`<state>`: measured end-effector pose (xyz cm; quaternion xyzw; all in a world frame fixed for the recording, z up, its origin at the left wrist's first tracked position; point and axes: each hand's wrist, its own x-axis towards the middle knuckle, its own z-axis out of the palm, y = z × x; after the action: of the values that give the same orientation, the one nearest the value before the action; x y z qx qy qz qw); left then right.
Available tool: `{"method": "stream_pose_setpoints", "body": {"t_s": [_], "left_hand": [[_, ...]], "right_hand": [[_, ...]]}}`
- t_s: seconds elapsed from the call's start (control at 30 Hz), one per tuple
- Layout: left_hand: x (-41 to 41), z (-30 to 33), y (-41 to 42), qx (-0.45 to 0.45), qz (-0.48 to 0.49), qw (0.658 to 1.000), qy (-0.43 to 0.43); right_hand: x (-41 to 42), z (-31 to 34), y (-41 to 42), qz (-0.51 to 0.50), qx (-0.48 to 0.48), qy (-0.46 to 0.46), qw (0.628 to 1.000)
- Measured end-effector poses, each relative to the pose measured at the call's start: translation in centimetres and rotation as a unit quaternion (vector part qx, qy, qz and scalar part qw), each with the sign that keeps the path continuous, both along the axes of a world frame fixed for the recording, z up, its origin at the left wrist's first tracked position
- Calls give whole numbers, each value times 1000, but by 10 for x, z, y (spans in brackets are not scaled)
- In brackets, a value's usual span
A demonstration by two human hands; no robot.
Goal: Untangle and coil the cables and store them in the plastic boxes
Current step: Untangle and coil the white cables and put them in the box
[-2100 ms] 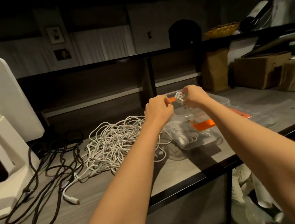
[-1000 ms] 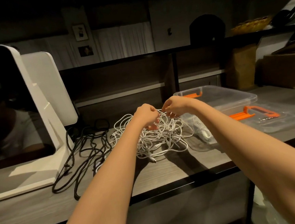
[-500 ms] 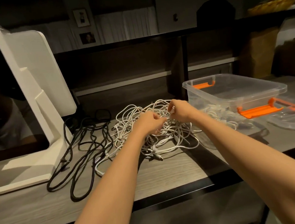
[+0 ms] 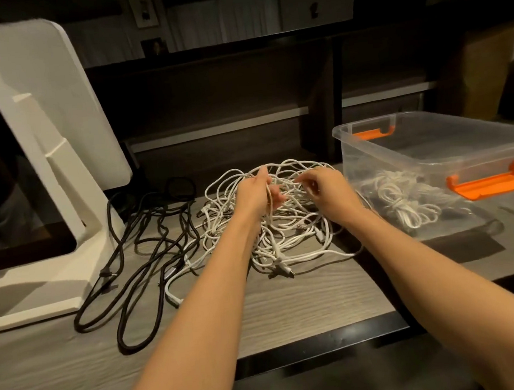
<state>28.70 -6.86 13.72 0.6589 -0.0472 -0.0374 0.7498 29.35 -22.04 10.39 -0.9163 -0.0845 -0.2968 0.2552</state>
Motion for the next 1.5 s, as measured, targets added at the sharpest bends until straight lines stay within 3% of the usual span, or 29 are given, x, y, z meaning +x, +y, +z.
{"method": "stream_pose_setpoints", "body": {"t_s": [0.1,0.23,0.33,0.47,0.6,0.7,0.87,0.97,1.07,1.2,1.33,1.43,1.5], "left_hand": [[-2,2,1,-65,-57,996,-7],[-3,-3,1,44,-46,994,-90],[-6,-3,1,78,-20,992,-100],[-10,2,1,46,-25,994,-92],[-16,9,5,-104,-108,988,-22],[-15,12,10,-176,-120,976,47],[-5,5,14,-47,-75,996,7],[-8,3,8,92,-65,992,-59],[-12,3,1,202,-65,972,-101],[-13,3,1,164,-169,971,-44],[-15,5,1,198,-214,954,-72],[-15,4,-1,220,-114,961,-124],[-10,-2,-1,200,-15,969,-144]], "right_hand": [[-4,-2,3,-40,-74,-65,994],[-11,-1,1,-40,-141,-184,972],[-14,2,0,15,-180,-194,964],[-17,0,-1,16,-140,-123,982],[-13,-6,-8,-44,-84,12,995],[-12,-8,-12,-41,-9,21,999],[-19,5,-2,30,88,-120,988],[-28,12,9,129,169,-101,972],[-28,11,14,130,155,-98,974],[-21,7,11,81,117,-120,982],[-20,8,11,66,126,-122,982],[-22,10,9,74,121,-90,986],[-21,9,9,78,90,-21,993]]}}
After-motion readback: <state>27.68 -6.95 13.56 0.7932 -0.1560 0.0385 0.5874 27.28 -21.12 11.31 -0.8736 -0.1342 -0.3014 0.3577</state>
